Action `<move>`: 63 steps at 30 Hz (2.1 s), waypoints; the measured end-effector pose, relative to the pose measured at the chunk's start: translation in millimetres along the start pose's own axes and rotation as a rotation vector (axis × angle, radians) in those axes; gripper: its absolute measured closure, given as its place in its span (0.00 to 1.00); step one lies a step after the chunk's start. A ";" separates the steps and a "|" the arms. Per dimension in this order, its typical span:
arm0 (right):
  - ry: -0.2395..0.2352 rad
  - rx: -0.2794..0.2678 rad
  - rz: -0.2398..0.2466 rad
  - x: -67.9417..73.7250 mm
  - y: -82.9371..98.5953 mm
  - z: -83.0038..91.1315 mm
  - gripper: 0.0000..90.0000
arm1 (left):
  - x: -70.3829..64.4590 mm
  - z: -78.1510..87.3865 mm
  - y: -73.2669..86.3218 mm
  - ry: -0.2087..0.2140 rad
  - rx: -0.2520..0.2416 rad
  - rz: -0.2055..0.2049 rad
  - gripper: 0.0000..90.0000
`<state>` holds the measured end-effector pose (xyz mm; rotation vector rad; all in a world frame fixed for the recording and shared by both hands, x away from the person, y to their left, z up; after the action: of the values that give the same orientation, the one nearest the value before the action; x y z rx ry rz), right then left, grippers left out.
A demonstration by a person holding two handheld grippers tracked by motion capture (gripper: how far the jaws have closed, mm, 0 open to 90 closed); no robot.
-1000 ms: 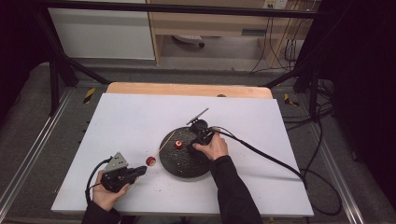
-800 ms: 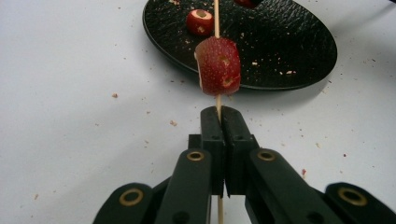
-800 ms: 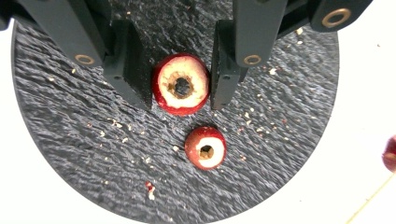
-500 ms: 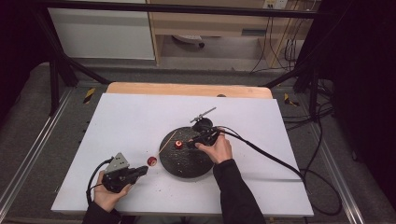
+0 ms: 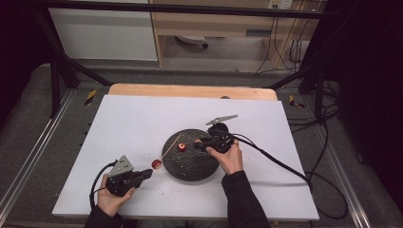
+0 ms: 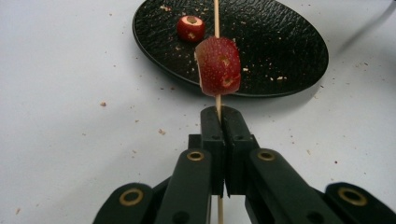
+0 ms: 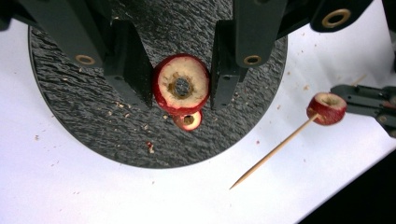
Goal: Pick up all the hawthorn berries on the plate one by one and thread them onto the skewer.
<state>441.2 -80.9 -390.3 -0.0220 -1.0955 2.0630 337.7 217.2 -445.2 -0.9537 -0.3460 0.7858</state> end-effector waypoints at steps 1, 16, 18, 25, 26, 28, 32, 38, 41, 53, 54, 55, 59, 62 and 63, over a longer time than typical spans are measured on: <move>-0.001 -0.010 -0.006 -0.3 1.6 1.4 0.68 | -0.3 0.1 -0.2 0.000 0.000 -0.003 0.98; -0.067 -0.271 -0.119 -4.2 33.9 14.4 0.68 | -7.4 -3.7 -2.7 0.008 -0.008 -0.002 0.98; -0.071 -0.309 -0.137 -4.7 38.8 15.0 0.68 | -8.8 -4.4 -3.2 0.009 -0.009 -0.002 0.98; -0.073 -0.406 -0.177 -5.5 49.3 13.0 0.68 | -12.6 -7.8 -5.3 0.014 -0.008 -0.001 0.98; -0.071 -0.424 -0.180 -5.6 50.0 12.5 0.68 | -13.1 -8.3 -5.6 0.016 -0.009 0.002 0.98; -0.068 -0.450 -0.189 -5.2 50.4 11.5 0.68 | -14.0 -9.1 -6.4 0.015 -0.010 0.004 0.98; -0.072 -0.525 -0.208 -3.6 48.3 12.2 0.68 | -16.3 -8.9 -9.6 0.011 -0.020 0.002 0.98; -0.078 -0.605 -0.233 -3.5 42.4 18.3 0.68 | -18.3 -9.2 -14.6 0.005 -0.031 0.000 0.98; -0.077 -0.635 -0.231 -4.5 39.7 21.4 0.68 | -19.7 -10.1 -16.1 0.005 -0.035 0.004 0.98; -0.089 -0.760 -0.249 -8.4 28.0 30.8 0.68 | -27.8 -13.7 -24.0 0.010 -0.057 -0.001 0.98; -0.089 -0.765 -0.249 -9.1 27.4 30.9 0.68 | -28.6 -14.1 -24.8 0.010 -0.058 -0.004 0.98; -0.087 -0.770 -0.250 -9.6 26.8 31.0 0.68 | -29.6 -14.6 -25.7 0.011 -0.062 -0.006 0.98; -0.083 -0.793 -0.259 -11.4 24.5 30.9 0.68 | -32.5 -16.2 -29.5 0.014 -0.065 -0.012 0.98; -0.086 -0.811 -0.266 -12.4 22.8 31.7 0.68 | -35.3 -17.2 -32.0 0.016 -0.073 -0.013 0.98; -0.089 -0.815 -0.273 -12.4 22.2 32.1 0.68 | -36.1 -17.5 -32.8 0.017 -0.073 -0.016 0.98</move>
<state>424.5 -118.3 -389.8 -0.1756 -1.8139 1.2801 338.0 169.5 -425.1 -1.0242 -0.3690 0.7539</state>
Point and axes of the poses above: each handheld gripper's, and its own axes: z roughly backward along the jaws, y roughly out of its underside, x roughly to its left, the point moved 2 cm from there along -z, roughly forward along the jaws, and after that the axes turned 4 degrees about -y, right-handed, at the moved point
